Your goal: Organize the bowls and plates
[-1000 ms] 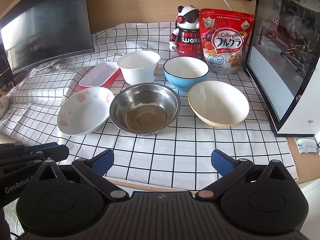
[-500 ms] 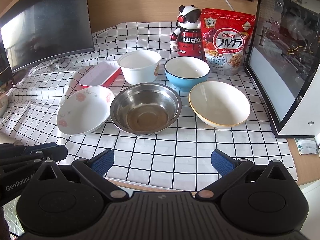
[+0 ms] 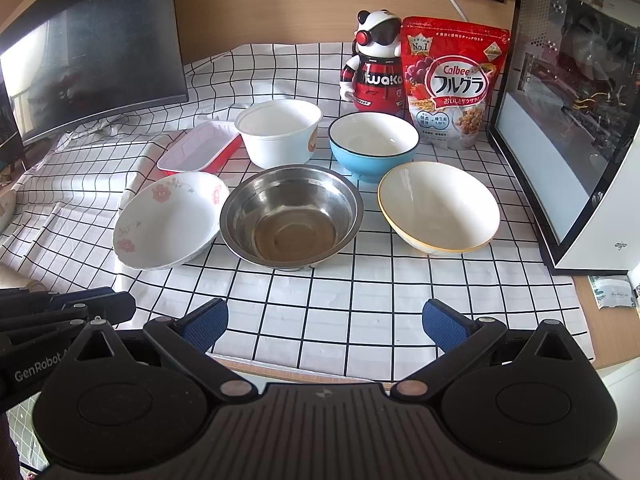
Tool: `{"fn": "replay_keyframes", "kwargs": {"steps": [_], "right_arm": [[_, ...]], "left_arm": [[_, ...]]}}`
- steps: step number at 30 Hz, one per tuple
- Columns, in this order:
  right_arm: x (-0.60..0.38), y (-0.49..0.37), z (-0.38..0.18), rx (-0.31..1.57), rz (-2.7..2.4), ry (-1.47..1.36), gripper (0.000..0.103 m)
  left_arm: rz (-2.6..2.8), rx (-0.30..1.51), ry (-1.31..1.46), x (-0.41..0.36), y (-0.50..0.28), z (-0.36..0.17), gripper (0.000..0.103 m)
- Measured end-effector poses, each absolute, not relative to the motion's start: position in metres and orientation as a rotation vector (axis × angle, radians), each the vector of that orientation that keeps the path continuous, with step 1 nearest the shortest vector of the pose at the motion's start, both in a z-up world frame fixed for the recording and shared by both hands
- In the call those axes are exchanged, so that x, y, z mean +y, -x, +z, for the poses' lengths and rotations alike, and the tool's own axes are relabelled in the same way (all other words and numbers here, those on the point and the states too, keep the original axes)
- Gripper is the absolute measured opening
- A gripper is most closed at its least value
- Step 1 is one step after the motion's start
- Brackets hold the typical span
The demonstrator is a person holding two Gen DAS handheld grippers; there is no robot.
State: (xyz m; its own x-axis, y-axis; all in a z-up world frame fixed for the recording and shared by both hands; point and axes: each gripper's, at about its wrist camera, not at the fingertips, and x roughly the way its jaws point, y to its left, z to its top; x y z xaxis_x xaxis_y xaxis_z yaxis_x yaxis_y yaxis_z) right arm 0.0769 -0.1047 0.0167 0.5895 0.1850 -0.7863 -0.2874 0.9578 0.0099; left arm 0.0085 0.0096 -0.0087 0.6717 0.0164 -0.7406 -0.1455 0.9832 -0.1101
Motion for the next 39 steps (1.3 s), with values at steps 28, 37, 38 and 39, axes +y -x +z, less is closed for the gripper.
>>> {"fn": "replay_keyframes", "kwargs": {"steps": [28, 37, 38, 39], "right_arm": [[-0.100, -0.076, 0.017, 0.902, 0.256, 0.094, 0.103], [-0.098, -0.088, 0.012, 0.817, 0.297, 0.143, 0.103], [-0.099, -0.092, 0.010, 0.804, 0.312, 0.151, 0.103], [-0.100, -0.098, 0.008, 0.792, 0.322, 0.156, 0.103]], "left_arm": [[0.067, 0.845, 0.175, 0.022, -0.007, -0.014, 0.016], [0.034, 0.853, 0.245, 0.033, -0.022, -0.022, 0.016], [0.032, 0.857, 0.265, 0.035, -0.026, -0.023, 0.016], [0.038, 0.863, 0.283, 0.038, -0.031, -0.026, 0.016]]}}
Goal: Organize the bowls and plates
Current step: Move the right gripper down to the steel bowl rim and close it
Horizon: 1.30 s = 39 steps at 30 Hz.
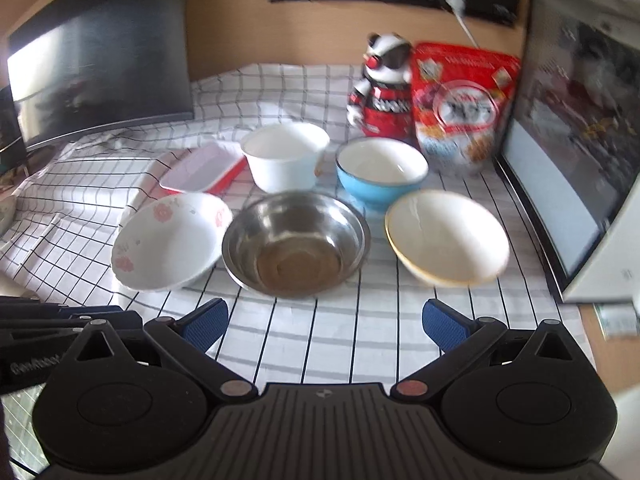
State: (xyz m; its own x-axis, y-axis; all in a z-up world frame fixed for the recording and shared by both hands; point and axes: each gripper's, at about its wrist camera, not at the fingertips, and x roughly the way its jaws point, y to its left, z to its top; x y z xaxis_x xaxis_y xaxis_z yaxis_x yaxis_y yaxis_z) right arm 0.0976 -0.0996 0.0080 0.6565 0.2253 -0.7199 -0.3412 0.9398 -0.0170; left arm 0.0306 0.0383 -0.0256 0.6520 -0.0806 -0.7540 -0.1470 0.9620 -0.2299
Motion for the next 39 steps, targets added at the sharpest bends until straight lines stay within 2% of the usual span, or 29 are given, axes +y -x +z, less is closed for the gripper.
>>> {"fn": "replay_keyframes", "kwargs": {"steps": [3, 9, 16, 22, 30, 39], "right_arm": [[-0.104, -0.119, -0.004, 0.793, 0.326, 0.146, 0.103], [-0.118, -0.179, -0.037, 0.934, 0.388, 0.019, 0.103], [-0.129, -0.217, -0.065, 1.039, 0.483, -0.058, 0.103], [-0.127, -0.232, -0.085, 1.090, 0.491, -0.123, 0.103], [-0.119, -0.245, -0.100, 1.127, 0.341, -0.220, 0.103], [-0.118, -0.242, -0.115, 1.183, 0.190, -0.325, 0.103]], "left_arm": [[0.071, 0.892, 0.355, 0.048, -0.050, -0.038, 0.016], [0.050, 0.856, 0.508, 0.060, -0.092, -0.044, 0.017], [0.041, 0.904, 0.679, 0.062, -0.142, -0.064, 0.017], [0.040, 0.824, 0.576, 0.059, -0.155, -0.056, 0.017], [0.012, 0.844, 0.388, 0.092, -0.194, -0.046, 0.017], [-0.129, 0.901, 0.271, 0.109, -0.231, -0.064, 0.017]]}}
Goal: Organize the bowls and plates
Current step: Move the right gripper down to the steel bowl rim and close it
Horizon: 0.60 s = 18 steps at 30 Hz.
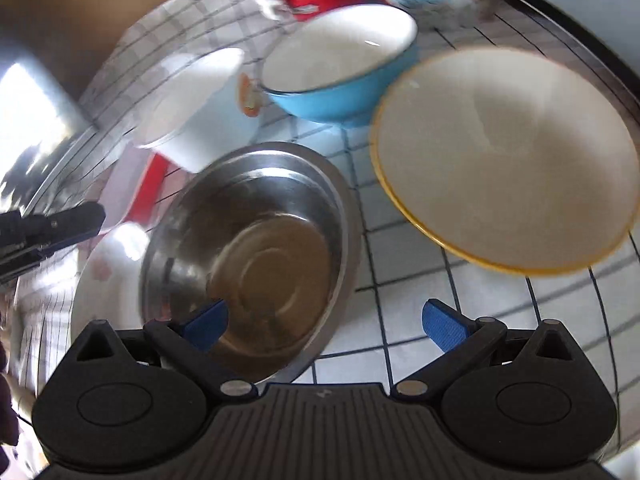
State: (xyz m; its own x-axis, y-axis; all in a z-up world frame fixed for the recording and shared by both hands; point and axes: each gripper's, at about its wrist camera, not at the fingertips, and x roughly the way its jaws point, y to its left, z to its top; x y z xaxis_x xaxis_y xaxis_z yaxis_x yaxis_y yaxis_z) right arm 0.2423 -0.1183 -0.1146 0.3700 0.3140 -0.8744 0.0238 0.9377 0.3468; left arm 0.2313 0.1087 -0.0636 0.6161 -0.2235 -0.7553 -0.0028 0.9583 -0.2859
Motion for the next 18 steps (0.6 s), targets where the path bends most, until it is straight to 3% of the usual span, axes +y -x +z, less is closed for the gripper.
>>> {"fn": "replay_keyframes", "kwargs": {"steps": [10, 18], "right_arm": [[-0.110, -0.240, -0.120, 1.203, 0.138, -0.319, 0.103], [-0.121, -0.241, -0.122, 1.197, 0.121, -0.406, 0.103]], "left_arm": [[-0.273, 0.993, 0.198, 0.109, -0.267, -0.093, 0.017], [-0.349, 0.960, 0.161, 0.106, -0.281, -0.077, 0.017]]}}
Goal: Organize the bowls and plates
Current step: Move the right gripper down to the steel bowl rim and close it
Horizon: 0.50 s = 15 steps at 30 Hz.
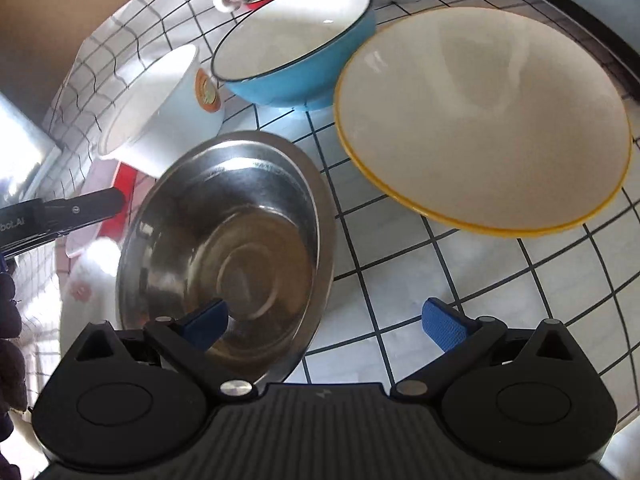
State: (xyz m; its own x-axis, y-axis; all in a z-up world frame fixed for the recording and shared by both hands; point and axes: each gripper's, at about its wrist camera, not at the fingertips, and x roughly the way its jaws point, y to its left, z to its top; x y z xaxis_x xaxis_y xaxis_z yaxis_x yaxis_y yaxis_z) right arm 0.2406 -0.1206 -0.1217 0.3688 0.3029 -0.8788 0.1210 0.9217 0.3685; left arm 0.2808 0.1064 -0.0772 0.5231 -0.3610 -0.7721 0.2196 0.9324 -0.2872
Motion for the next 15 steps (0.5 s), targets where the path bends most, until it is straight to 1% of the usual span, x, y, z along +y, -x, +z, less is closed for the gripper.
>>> {"fn": "replay_keyframes", "kwargs": {"steps": [2, 7, 8, 9, 10, 12, 14, 15], "right_arm": [[-0.126, -0.240, -0.122, 1.191, 0.128, -0.440, 0.103], [-0.119, -0.239, -0.121, 1.195, 0.162, -0.372, 0.103], [-0.119, -0.239, -0.120, 1.192, 0.169, -0.372, 0.102], [-0.121, -0.236, -0.118, 1.182, 0.166, -0.377, 0.097], [-0.121, -0.234, -0.115, 1.167, 0.156, -0.378, 0.094], [-0.122, -0.230, -0.108, 1.136, 0.153, -0.376, 0.092], [-0.121, -0.228, -0.104, 1.127, 0.178, -0.387, 0.084], [-0.119, -0.228, -0.104, 1.131, 0.196, -0.391, 0.077]], "left_arm": [[-0.363, 0.954, 0.159, 0.107, -0.284, -0.073, 0.017], [-0.396, 1.004, 0.178, 0.105, -0.296, -0.081, 0.017], [-0.381, 1.010, 0.164, 0.104, -0.297, -0.084, 0.017], [-0.362, 1.008, 0.147, 0.102, -0.298, -0.085, 0.017], [-0.354, 1.004, 0.134, 0.101, -0.298, -0.085, 0.017], [-0.367, 1.009, 0.143, 0.101, -0.298, -0.086, 0.017], [-0.385, 1.033, 0.162, 0.102, -0.299, -0.090, 0.017], [-0.383, 1.045, 0.157, 0.101, -0.300, -0.092, 0.017]]}}
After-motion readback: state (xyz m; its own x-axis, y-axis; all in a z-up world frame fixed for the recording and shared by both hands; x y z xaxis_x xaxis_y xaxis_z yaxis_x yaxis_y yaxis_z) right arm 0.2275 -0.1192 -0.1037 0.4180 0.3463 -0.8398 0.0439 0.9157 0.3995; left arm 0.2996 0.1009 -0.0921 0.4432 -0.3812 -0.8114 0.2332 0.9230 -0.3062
